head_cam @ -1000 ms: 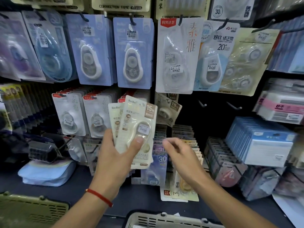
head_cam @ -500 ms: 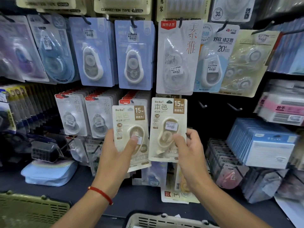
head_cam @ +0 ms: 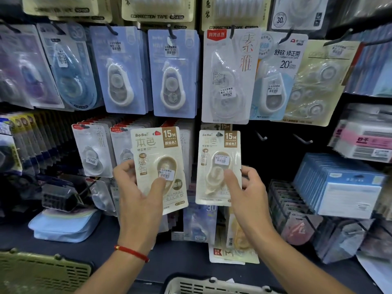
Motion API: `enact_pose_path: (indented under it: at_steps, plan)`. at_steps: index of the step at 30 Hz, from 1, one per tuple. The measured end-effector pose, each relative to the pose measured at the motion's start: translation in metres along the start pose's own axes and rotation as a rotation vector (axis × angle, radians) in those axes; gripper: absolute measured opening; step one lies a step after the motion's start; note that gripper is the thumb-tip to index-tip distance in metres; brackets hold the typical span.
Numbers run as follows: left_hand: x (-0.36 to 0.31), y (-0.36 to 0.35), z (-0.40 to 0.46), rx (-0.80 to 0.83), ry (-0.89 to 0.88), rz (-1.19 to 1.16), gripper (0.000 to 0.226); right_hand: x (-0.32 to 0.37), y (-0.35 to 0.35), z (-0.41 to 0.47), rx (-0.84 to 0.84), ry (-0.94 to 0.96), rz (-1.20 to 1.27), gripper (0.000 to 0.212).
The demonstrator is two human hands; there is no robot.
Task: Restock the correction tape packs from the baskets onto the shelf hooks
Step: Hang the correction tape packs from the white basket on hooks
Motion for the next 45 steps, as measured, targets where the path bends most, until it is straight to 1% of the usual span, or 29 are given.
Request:
enact_pose_path:
  at_steps: [2,3,4,5,6,7,8,9,10,12,13,17,21,25,27,32,36,37,38,39,41,42,43,44,45]
  plan:
    - [0.0,-0.005,0.0,0.054,-0.011,-0.04,0.047,-0.007,0.002,0.0,0.058,-0.032,-0.129,0.045]
    - [0.002,-0.009,0.0,0.096,0.006,-0.061,0.047,-0.007,0.003,-0.001,0.067,-0.015,-0.219,0.052]
    - [0.005,-0.015,0.0,0.142,0.032,-0.074,0.047,-0.005,0.004,-0.002,0.072,0.023,-0.286,0.052]
    - [0.008,-0.021,-0.002,0.19,0.056,-0.073,0.047,-0.003,0.001,-0.003,0.095,0.06,-0.299,0.047]
    - [0.011,-0.028,-0.004,0.237,0.08,-0.063,0.049,-0.002,-0.005,-0.005,0.149,0.071,-0.241,0.039]
    - [0.013,-0.033,-0.006,0.277,0.104,-0.058,0.054,-0.001,-0.013,-0.008,0.227,0.044,-0.135,0.033]
    - [0.016,-0.037,-0.008,0.304,0.131,-0.063,0.058,0.0,-0.021,-0.011,0.293,-0.003,-0.009,0.032]
    - [0.019,-0.039,-0.009,0.318,0.146,-0.061,0.057,-0.002,-0.025,-0.012,0.311,-0.045,0.086,0.036]
    - [0.019,-0.041,-0.009,0.324,0.144,-0.047,0.054,-0.005,-0.026,-0.011,0.285,-0.06,0.13,0.038]
    - [0.019,-0.045,-0.01,0.349,0.123,-0.002,0.054,-0.003,-0.022,-0.008,0.205,-0.021,0.139,0.03]
    - [0.019,-0.047,-0.01,0.372,0.115,0.015,0.058,-0.002,-0.02,-0.006,0.179,0.008,0.128,0.027]
    - [0.017,-0.056,-0.015,0.454,0.094,0.094,0.073,0.004,-0.011,-0.003,0.088,0.089,0.095,0.027]
    - [0.016,-0.061,-0.018,0.453,0.109,0.084,0.075,0.005,-0.007,-0.005,-0.009,0.074,0.133,0.024]
    - [0.015,-0.063,-0.018,0.458,0.127,0.047,0.074,0.009,-0.001,-0.007,-0.095,0.062,0.115,0.022]
    - [0.014,-0.063,-0.016,0.456,0.125,0.045,0.075,0.012,0.001,-0.006,-0.111,0.091,0.082,0.021]
    - [0.014,-0.054,-0.007,0.434,0.129,0.03,0.078,0.016,0.001,-0.005,-0.06,0.094,0.02,0.022]
    - [0.017,-0.053,-0.006,0.487,0.133,0.009,0.069,0.009,0.0,-0.002,-0.085,0.064,0.028,0.033]
    - [0.018,-0.053,-0.006,0.503,0.118,0.037,0.066,0.005,-0.001,-0.001,-0.084,0.05,0.015,0.034]
    - [0.018,-0.051,-0.005,0.501,0.069,0.113,0.063,0.001,-0.001,0.001,-0.075,0.038,-0.019,0.033]
    - [0.016,-0.047,-0.002,0.465,-0.021,0.242,0.06,-0.004,-0.002,0.004,-0.057,0.032,-0.082,0.03]
    - [0.009,-0.04,0.005,0.333,-0.263,0.522,0.054,-0.014,-0.001,0.014,0.017,0.042,-0.265,0.028]
    - [0.007,-0.039,0.008,0.295,-0.342,0.615,0.052,-0.021,-0.002,0.019,0.069,0.052,-0.369,0.032]
    - [0.007,-0.039,0.011,0.288,-0.38,0.692,0.053,-0.027,-0.004,0.021,0.134,0.061,-0.48,0.041]
    - [0.009,-0.041,0.013,0.298,-0.397,0.768,0.056,-0.036,-0.006,0.021,0.18,0.054,-0.563,0.053]
    - [0.011,-0.043,0.014,0.314,-0.407,0.838,0.06,-0.041,-0.009,0.017,0.182,0.035,-0.598,0.064]
Point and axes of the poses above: each hand's wrist, its own z-axis towards the middle knuckle, its own y-axis out of the back of the hand, x = y × z, the point moved 6 cm from there along z, towards the middle knuckle, and after that the axes turned 11 degrees about y, right-handed, at the moved point
